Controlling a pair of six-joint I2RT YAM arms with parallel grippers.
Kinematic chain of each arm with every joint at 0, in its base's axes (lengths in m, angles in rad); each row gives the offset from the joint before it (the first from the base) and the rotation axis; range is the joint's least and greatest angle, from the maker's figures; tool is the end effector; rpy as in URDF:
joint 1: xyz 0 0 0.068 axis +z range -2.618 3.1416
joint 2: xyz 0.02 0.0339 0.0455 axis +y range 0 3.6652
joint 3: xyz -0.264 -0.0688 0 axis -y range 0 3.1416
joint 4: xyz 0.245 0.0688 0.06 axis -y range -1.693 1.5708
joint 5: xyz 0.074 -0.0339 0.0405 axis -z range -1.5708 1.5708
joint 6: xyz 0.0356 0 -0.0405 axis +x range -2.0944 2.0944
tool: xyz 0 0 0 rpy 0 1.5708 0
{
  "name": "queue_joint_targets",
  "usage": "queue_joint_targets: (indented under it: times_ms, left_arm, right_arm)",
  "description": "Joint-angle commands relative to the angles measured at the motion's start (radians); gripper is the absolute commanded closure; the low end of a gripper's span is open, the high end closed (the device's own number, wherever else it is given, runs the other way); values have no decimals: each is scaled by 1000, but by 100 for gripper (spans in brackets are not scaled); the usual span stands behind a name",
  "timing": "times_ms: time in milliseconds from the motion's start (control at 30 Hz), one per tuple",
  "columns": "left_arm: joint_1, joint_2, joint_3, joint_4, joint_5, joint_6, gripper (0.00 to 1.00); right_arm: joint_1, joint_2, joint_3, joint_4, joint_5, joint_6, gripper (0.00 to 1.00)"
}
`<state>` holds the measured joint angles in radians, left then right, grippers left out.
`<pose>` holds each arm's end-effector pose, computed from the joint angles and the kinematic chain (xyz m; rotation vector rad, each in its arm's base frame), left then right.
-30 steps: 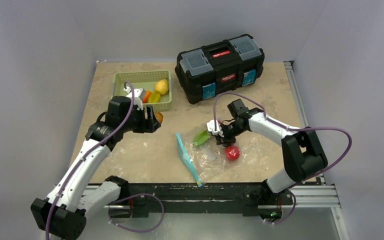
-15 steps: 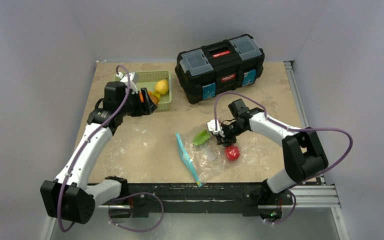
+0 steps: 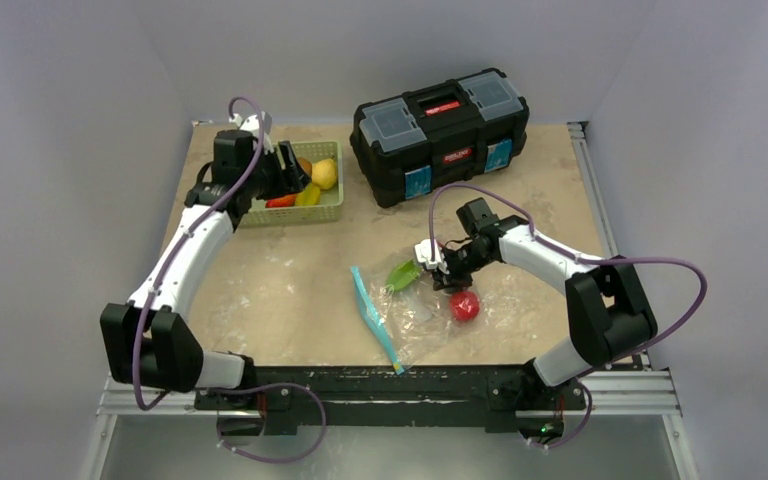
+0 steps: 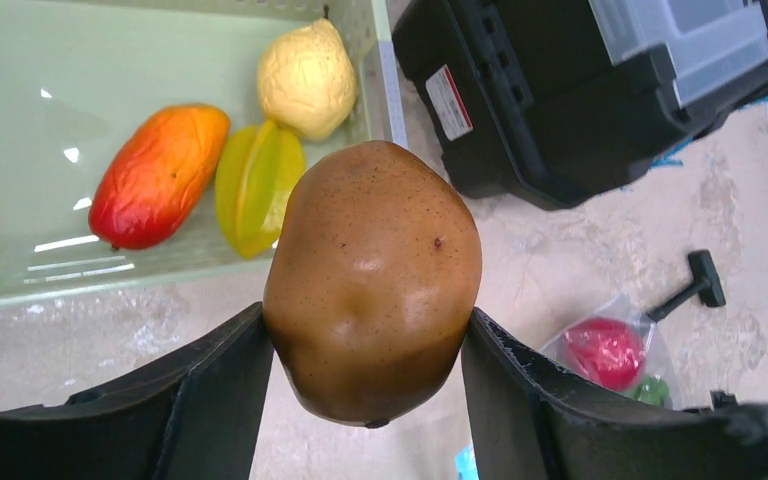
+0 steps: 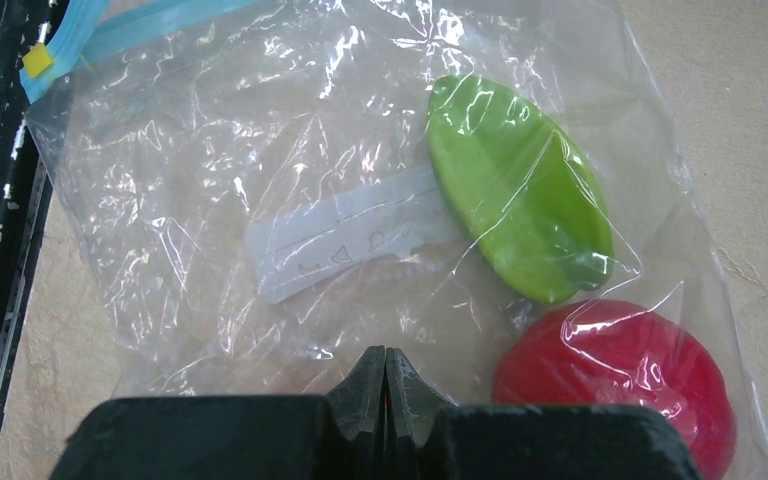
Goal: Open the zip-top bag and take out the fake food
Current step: Place the fake vegetable in the bin.
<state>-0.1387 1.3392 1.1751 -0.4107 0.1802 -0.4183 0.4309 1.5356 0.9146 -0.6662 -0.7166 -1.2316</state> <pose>0.2986 -0.0481 0.3303 -0.1975 2.1712 -0.5146 0.2384 0.1353 0.1868 -1.9485 1.5956 0.7273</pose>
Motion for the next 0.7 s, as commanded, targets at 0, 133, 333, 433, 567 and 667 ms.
queue_joint_targets:
  times_ms: [0,133,333,433,567,667]
  left_arm:
    - [11,80,116,54,-32,-23,100]
    - [21,153,168,40,-75,-25,100]
    - [53,272,222,16,-86,-24,100]
    - [72,325,251,-2,-71,-30,100]
    - [94,380,275,-11,-42,-42,100]
    - [107,410,284,-11,-34,-50,100]
  right_arm:
    - [-5,-32,27,-10,-35,-19,99]
    - [-5,-36,26,-10,-38,-19,99]
    - [-5,-37,26,-10,-40,-20,99]
    - [-5,-36,27,-10,-39,-20,99]
    - [-6,-36,26,-9,-38,-19,99]
    - [-5,-35,26,-9,-35,-19,99]
